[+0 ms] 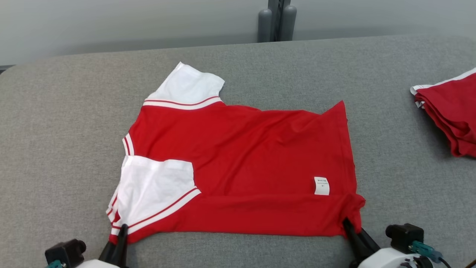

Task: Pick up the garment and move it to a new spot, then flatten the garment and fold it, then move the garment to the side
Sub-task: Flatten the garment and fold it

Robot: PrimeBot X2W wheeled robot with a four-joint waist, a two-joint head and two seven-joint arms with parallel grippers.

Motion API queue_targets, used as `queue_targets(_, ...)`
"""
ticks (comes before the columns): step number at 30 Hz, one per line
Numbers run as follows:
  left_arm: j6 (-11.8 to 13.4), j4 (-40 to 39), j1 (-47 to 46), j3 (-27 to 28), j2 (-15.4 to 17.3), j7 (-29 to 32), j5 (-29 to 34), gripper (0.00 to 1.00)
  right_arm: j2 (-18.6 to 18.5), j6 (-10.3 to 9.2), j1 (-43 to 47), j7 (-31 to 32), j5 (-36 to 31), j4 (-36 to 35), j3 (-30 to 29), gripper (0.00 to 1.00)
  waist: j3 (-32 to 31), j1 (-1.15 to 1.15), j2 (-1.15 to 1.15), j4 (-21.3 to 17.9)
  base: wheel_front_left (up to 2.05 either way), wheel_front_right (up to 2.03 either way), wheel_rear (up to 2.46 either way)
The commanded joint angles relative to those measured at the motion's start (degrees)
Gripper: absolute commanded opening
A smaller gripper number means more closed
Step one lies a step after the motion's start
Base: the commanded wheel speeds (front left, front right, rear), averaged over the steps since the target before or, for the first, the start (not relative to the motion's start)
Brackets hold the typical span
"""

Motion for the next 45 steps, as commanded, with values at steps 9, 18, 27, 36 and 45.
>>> queue_targets(9, 2.94, -8.46, 8.34, -0.83, -0.45, 0.94, 0.24, 0.0, -5.97, -0.1, 6.86, 5.89, 2.31, -5.97, -4.22, 0.0, -2.81, 0.0, 0.0, 1.75, 0.0, 0.0, 0.0)
queue_targets(18, 5.04, -9.75, 14.44, -1.9, -1.24, 4.06, -1.17, 0.0, -5.44, -0.1, 12.69, 10.07, 1.55, -9.22, -8.26, 0.0, -5.66, 0.0, 0.0, 2.14, 0.0, 0.0, 0.0)
queue_targets(27, 4.87, -8.11, 14.07, -1.5, -1.21, 1.34, -0.48, 1.0, -2.51, -0.03, 13.96, 9.94, -0.51, -12.32, -9.05, 1.0, -7.35, 0.0, 0.0, 0.82, 0.0, 0.0, 0.0)
queue_targets(36, 7.62, -12.74, 8.32, -0.2, -0.11, -8.34, 6.44, 1.0, -0.83, -0.03, 11.32, 4.49, -8.37, -25.44, -13.97, 1.0, -8.43, 0.0, 0.0, -0.73, 0.0, 0.0, 0.0)
queue_targets(45, 11.39, -18.81, 6.19, 0.03, 2.28, -7.71, 11.21, 1.0, 0.82, -0.03, 10.07, 6.49, -12.33, -31.87, -15.73, 1.0, -8.96, 0.0, 0.0, -1.33, 0.0, 0.0, 0.0)
